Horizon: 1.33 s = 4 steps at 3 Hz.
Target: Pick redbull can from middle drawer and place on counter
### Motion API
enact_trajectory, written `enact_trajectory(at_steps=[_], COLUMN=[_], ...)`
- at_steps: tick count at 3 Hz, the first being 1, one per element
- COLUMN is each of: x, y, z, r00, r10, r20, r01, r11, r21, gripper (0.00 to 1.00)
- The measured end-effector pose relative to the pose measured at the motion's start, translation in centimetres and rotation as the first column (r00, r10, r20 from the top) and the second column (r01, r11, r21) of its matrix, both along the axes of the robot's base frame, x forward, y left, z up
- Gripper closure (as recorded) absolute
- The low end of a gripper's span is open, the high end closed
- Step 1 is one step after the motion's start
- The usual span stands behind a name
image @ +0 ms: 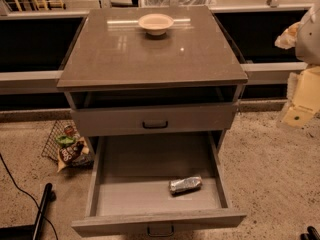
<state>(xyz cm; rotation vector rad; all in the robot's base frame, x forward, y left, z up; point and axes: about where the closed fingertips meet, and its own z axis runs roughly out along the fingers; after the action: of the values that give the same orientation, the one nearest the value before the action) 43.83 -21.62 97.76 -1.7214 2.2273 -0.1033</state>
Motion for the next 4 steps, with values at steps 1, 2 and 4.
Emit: enact_trajectory(at_steps=[1, 2, 4], x=[0.0, 0.7, 3.0], y=[0.0, 0.6, 3.1], z=[0.0, -1.9, -13.0], r00=[1.0000, 0.9984, 0.9703], r10=[0.000, 0.051, 0.242], r20=[0.000, 0.023, 0.012], r01=[0.000, -0.051, -0.242], r11=[1.000, 0.999, 0.969], r21=[0.000, -0.008, 0.040], gripper=[0.00, 0.00, 0.00])
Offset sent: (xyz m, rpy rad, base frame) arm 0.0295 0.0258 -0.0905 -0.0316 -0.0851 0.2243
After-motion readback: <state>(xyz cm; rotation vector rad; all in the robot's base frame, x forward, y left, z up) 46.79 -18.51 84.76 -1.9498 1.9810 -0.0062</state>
